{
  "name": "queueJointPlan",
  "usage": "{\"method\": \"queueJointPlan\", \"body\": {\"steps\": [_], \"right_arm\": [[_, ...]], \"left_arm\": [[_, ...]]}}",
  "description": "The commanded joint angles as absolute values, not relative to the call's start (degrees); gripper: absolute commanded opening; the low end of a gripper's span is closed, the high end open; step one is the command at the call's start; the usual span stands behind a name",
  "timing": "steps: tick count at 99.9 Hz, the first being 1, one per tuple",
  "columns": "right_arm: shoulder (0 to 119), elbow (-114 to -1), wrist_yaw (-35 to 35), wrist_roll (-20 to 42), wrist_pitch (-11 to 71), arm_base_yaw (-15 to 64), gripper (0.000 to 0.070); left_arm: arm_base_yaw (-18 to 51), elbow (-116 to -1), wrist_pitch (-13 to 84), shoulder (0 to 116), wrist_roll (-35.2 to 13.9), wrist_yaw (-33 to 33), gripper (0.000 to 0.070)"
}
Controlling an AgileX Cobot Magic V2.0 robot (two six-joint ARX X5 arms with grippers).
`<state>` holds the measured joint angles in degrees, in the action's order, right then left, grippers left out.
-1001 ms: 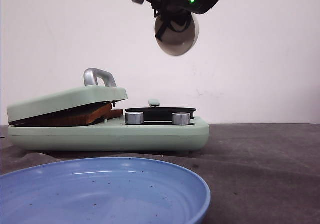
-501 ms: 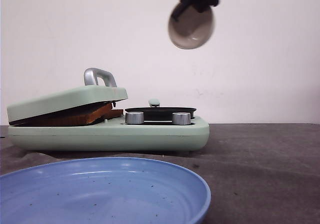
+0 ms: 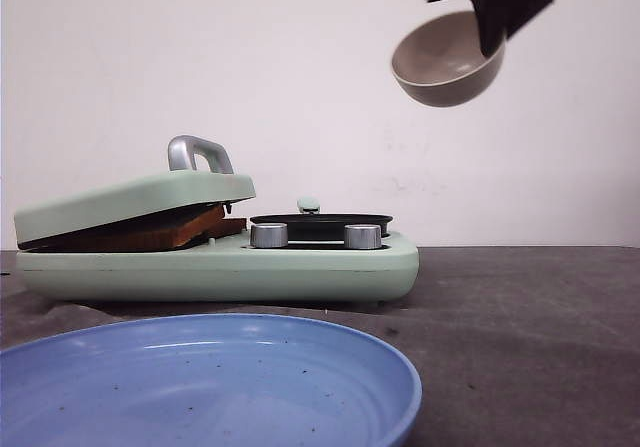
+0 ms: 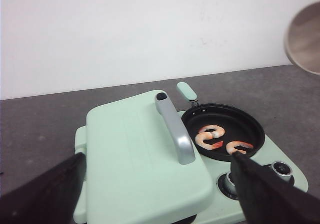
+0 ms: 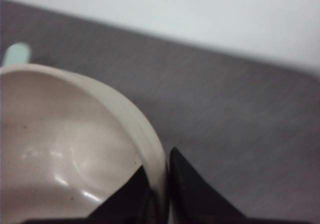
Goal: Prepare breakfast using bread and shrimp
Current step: 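Carry the empty bowl back and lower it onto the table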
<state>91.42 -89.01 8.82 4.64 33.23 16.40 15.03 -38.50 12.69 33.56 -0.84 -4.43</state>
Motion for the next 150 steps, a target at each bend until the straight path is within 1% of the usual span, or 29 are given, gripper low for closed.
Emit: {"method": "queueJointPlan", "body": {"steps": [1, 8, 16, 34, 42, 62, 106, 125, 150], "right_arm": [[92.03, -90.43, 0.97, 13.02, 35.44, 13.76, 0.0004], [92.14, -90.43, -5.80, 15.70, 37.85, 10.48, 0.0004], [92.25, -90.43, -11.64, 17.30, 39.24, 7.40, 0.0004], [92.84, -90.43, -19.44, 17.98, 42.92, 2.00, 0.0004], [94.06, -90.43, -21.63, 17.54, 44.73, 0.51, 0.0004], [99.85, -90.43, -22.57, 15.31, 47.83, -0.58, 0.0004], [113.71, -90.43, -22.57, 14.57, 46.44, -0.51, 0.0004], [116.60, -90.43, -22.48, 14.66, 45.41, -0.25, 0.0004], [116.79, -90.43, -22.17, 14.72, 44.47, 0.34, 0.0004]], "left_arm": [[15.07, -38.79, 12.40, 33.69, -1.10, -4.49, 0.0511], [15.07, -38.79, 12.38, 33.69, -1.10, -4.47, 0.0511], [15.07, -38.79, 12.38, 33.69, -1.10, -4.47, 0.0511], [15.07, -38.79, 12.36, 33.82, -1.08, -4.47, 0.0511], [15.07, -38.79, 12.40, 34.11, -1.08, -4.47, 0.0511], [15.07, -38.79, 12.32, 35.18, -1.08, -4.47, 0.0511], [15.07, -38.79, 12.40, 35.62, -1.08, -4.25, 0.0512], [15.07, -38.79, 12.40, 35.62, -1.06, -4.23, 0.0512], [15.07, -38.79, 12.40, 35.62, -1.08, -4.16, 0.0512]]}}
